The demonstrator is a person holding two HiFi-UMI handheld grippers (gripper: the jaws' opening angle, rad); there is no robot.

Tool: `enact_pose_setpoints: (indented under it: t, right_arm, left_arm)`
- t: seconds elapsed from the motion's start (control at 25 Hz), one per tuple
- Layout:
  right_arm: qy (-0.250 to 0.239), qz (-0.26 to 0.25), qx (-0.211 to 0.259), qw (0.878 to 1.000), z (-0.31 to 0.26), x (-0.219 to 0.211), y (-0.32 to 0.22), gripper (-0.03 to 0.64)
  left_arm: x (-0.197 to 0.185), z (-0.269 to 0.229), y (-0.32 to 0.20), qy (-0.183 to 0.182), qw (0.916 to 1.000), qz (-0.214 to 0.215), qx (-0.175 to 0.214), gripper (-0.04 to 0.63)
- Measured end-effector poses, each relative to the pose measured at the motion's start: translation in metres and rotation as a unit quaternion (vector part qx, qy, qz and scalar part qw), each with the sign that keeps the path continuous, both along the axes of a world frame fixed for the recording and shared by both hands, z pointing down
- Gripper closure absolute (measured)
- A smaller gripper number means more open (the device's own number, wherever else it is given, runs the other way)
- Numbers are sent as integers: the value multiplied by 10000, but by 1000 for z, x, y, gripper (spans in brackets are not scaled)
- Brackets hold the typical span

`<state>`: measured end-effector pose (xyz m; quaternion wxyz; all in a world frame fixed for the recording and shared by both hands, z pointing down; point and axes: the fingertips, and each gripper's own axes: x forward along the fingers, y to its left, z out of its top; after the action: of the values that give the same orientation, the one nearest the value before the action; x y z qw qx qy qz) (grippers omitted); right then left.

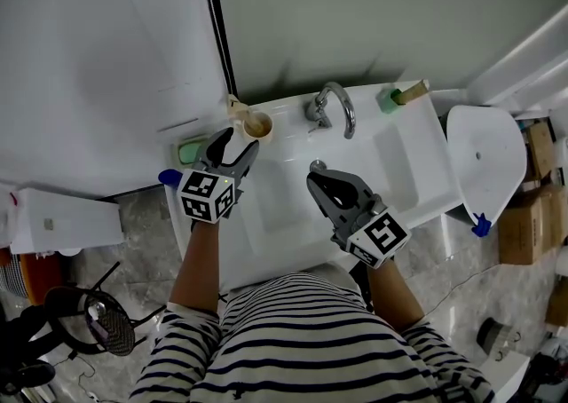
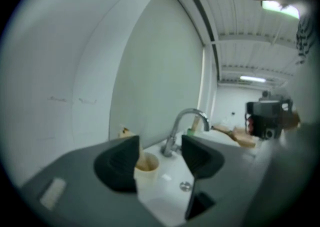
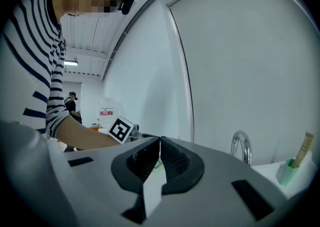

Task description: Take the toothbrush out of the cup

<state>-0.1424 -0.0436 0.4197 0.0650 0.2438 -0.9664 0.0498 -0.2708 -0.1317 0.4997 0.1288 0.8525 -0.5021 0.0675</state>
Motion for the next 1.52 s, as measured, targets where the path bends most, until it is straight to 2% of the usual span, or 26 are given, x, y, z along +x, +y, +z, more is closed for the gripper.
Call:
enact_pose_setpoints:
  t: [0.4,0.72,0.96,1.24,1.52]
  right_arm:
    - [9,-63,8,10000,-1,4,2,609]
    - [30,-67,34,10000,-6,7,1,609]
    - [50,-99,1,9999,-5,6,-4,609]
    - [47,-72,-20,10000,-4,7,-11,609]
    - [21,-37,-3,10000,-5,8,-19,609]
  left_arm:
    - [-8,19,-32,-193,9991,-320,-221,282]
    - [-22,37,-54,-85,9964,-641,-548,264]
    - [-24,53,-70,-146,9944,-713,-769,255]
    - [-23,58,-86,-134,9945,-715,-751,255]
    - [-23,62,-101,-345,9939,-665,-805,256]
